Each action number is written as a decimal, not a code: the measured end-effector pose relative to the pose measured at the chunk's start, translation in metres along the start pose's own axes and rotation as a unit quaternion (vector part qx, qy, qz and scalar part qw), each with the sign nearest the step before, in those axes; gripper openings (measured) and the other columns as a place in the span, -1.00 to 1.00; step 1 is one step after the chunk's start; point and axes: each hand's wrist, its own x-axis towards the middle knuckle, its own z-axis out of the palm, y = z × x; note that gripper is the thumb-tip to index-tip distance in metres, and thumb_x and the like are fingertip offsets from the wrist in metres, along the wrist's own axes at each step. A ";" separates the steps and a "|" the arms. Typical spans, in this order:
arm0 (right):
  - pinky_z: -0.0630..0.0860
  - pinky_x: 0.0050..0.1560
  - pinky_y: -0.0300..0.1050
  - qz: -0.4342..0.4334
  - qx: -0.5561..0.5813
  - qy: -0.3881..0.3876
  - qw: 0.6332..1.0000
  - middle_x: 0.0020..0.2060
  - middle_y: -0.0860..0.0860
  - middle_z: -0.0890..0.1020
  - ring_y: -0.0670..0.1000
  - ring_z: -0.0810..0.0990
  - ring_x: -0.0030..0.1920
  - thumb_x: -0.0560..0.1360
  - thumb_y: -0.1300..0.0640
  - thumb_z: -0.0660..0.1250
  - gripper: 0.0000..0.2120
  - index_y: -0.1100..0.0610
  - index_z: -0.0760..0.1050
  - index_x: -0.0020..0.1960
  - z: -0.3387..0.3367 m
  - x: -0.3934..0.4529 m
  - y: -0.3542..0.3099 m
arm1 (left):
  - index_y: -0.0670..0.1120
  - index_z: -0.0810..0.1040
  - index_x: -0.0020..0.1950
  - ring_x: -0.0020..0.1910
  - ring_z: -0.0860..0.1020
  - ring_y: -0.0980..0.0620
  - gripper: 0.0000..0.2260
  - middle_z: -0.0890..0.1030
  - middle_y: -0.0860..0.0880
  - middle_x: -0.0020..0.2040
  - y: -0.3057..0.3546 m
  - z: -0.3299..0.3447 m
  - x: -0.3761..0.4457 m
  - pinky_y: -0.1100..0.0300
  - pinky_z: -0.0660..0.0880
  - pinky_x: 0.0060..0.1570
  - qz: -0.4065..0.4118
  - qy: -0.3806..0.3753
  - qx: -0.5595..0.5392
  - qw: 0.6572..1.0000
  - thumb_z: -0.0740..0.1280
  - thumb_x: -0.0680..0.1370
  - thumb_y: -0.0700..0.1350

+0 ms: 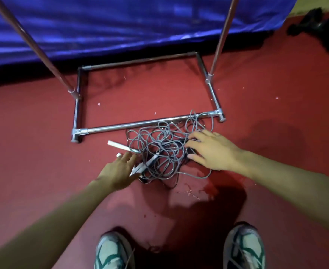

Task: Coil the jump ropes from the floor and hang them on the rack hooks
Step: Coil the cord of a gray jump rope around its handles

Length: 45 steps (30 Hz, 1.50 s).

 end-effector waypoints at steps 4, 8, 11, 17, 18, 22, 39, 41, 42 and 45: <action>0.46 0.29 0.11 -0.044 -0.015 -0.008 0.999 0.40 -0.01 0.41 0.12 0.43 0.35 0.65 -0.21 0.16 -0.57 -0.05 0.41 0.44 -0.001 0.020 -0.018 | -0.06 0.32 0.46 0.37 0.46 -0.20 -0.51 0.39 -0.08 0.38 -0.008 0.035 0.003 -0.16 0.56 0.03 -0.037 -0.026 -0.036 0.998 0.31 0.63 0.15; 0.46 0.28 0.11 -0.058 -0.023 -0.003 0.998 0.39 -0.01 0.40 0.12 0.42 0.34 0.66 -0.19 0.14 -0.57 -0.03 0.40 0.45 -0.008 0.028 -0.021 | -0.10 0.36 0.46 0.32 0.52 -0.25 -0.58 0.43 -0.12 0.33 -0.006 0.050 0.009 -0.20 0.57 0.02 -0.026 -0.015 -0.041 0.999 0.32 0.64 -0.03; 0.44 0.26 0.07 -0.068 -0.039 -0.011 0.997 0.36 -0.01 0.42 0.11 0.44 0.32 0.67 -0.18 0.13 -0.58 -0.02 0.41 0.44 -0.010 0.023 -0.020 | -0.17 0.47 0.31 0.11 0.63 -0.29 -0.74 0.52 -0.14 0.19 -0.002 0.050 0.009 -0.17 0.58 -0.21 0.002 0.043 -0.031 0.999 0.31 0.63 -0.16; 0.46 0.28 0.10 -0.080 -0.065 -0.036 0.994 0.37 0.00 0.41 0.11 0.43 0.33 0.66 -0.18 0.13 -0.60 -0.04 0.39 0.42 -0.022 0.005 -0.018 | -0.13 0.44 0.44 0.11 0.60 -0.33 -0.67 0.52 -0.17 0.20 -0.011 0.013 0.005 -0.16 0.55 -0.05 0.072 0.093 -0.084 0.990 0.30 0.67 -0.18; 0.47 0.28 0.10 -0.082 -0.070 -0.038 0.993 0.38 0.00 0.40 0.11 0.42 0.33 0.66 -0.18 0.13 -0.60 -0.05 0.38 0.43 -0.029 0.003 -0.019 | -0.13 0.46 0.42 0.11 0.59 -0.35 -0.70 0.54 -0.19 0.20 -0.011 0.000 0.002 -0.16 0.52 -0.03 0.072 0.097 -0.096 0.988 0.27 0.68 -0.17; 0.46 0.31 0.11 -0.095 -0.083 -0.014 0.992 0.43 0.02 0.36 0.13 0.39 0.36 0.66 -0.15 0.18 -0.57 -0.04 0.32 0.48 -0.073 -0.004 -0.027 | -0.15 0.48 0.22 0.01 0.58 -0.30 -0.84 0.56 -0.18 0.08 -0.003 -0.071 -0.018 -0.05 0.41 -0.07 0.120 0.120 -0.133 0.977 0.23 0.71 -0.11; 0.55 -0.11 -0.14 0.062 0.366 0.241 0.897 -0.41 -0.12 0.63 -0.13 0.64 -0.34 0.72 0.06 0.15 -0.66 0.15 0.49 -0.18 -0.259 -0.089 -0.049 | -0.04 0.52 0.14 -0.26 0.47 -0.09 -0.81 0.49 0.07 -0.29 0.078 -0.372 -0.167 0.06 0.30 -0.28 0.150 0.421 -0.149 0.882 0.33 0.65 0.06; 0.48 -0.15 -0.21 0.059 0.249 0.215 0.942 -0.40 -0.17 0.59 -0.18 0.57 -0.33 0.71 0.03 0.16 -0.68 0.05 0.50 -0.19 -0.260 -0.101 -0.045 | -0.07 0.53 0.07 -0.25 0.51 -0.14 -0.79 0.50 0.03 -0.31 0.089 -0.357 -0.164 0.05 0.24 -0.27 0.127 0.391 -0.157 0.898 0.34 0.65 0.08; 0.43 -0.13 -0.20 0.052 0.180 0.188 0.964 -0.35 -0.15 0.61 -0.17 0.57 -0.28 0.71 0.01 0.17 -0.68 -0.01 0.51 -0.19 -0.258 -0.105 -0.044 | -0.06 0.53 0.03 -0.25 0.52 -0.12 -0.79 0.51 0.03 -0.31 0.097 -0.350 -0.162 0.05 0.23 -0.26 0.128 0.375 -0.155 0.905 0.33 0.65 0.08; 0.44 -0.10 -0.20 0.043 0.149 0.110 0.982 -0.28 -0.06 0.63 -0.09 0.57 -0.24 0.71 -0.04 0.15 -0.67 -0.06 0.55 -0.17 -0.250 -0.113 -0.035 | -0.02 0.48 -0.12 -0.35 0.48 0.08 -0.76 0.55 0.07 -0.34 0.104 -0.341 -0.166 0.12 0.28 -0.29 0.148 0.353 -0.193 0.904 0.28 0.68 0.07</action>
